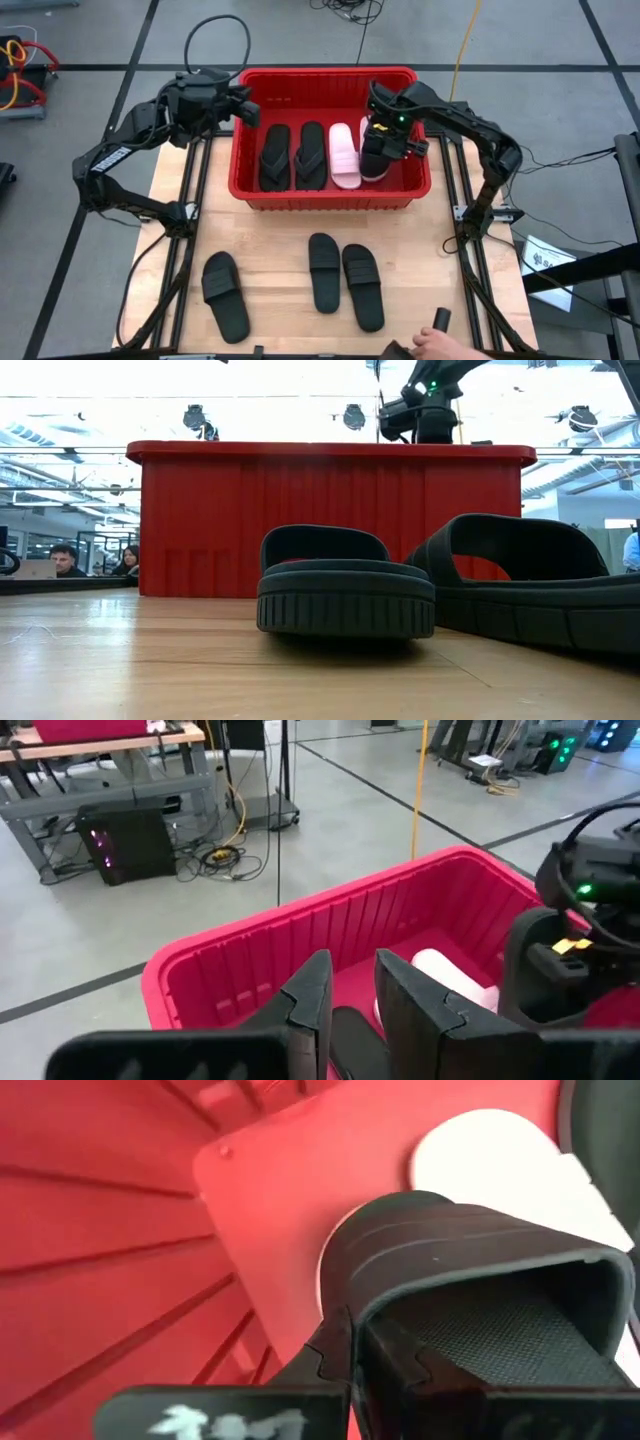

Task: Pick and place slides into bin
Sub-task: Put the black slide into the red bin

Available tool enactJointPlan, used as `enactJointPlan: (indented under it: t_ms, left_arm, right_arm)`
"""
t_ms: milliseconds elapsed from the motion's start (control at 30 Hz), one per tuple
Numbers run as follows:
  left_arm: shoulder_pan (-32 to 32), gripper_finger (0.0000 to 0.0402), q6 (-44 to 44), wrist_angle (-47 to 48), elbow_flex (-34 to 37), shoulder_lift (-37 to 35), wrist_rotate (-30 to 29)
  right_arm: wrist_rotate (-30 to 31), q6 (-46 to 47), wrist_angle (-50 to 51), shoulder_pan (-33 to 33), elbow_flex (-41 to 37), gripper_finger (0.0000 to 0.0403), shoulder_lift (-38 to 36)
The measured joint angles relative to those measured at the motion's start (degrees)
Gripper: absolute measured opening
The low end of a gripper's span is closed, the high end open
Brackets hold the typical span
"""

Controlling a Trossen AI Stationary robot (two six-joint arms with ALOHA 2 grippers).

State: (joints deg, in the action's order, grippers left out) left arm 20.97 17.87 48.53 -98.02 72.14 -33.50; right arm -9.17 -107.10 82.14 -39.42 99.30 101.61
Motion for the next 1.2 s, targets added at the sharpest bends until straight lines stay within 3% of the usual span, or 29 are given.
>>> enactJointPlan:
  t_ms: [367,833,1200]
  left_arm:
    - [0.02,0.0076,-2.34,-2.49,0.00,0.00,0.00]
    - [0.00,0.0076,-2.25,-2.56,0.00,0.00,0.02]
    - [0.00,0.0076,-2.23,-2.56,0.00,-0.02,0.01]
  right_arm:
    - [6.13,-4.88,-4.12,0.05,-8.17,0.0000,-0.12]
    - [9.99,-6.35,-10.74,0.02,-8.45,0.0004,0.06]
    - [10.74,-4.52,-11.53,0.07,-8.52,0.0054,0.12]
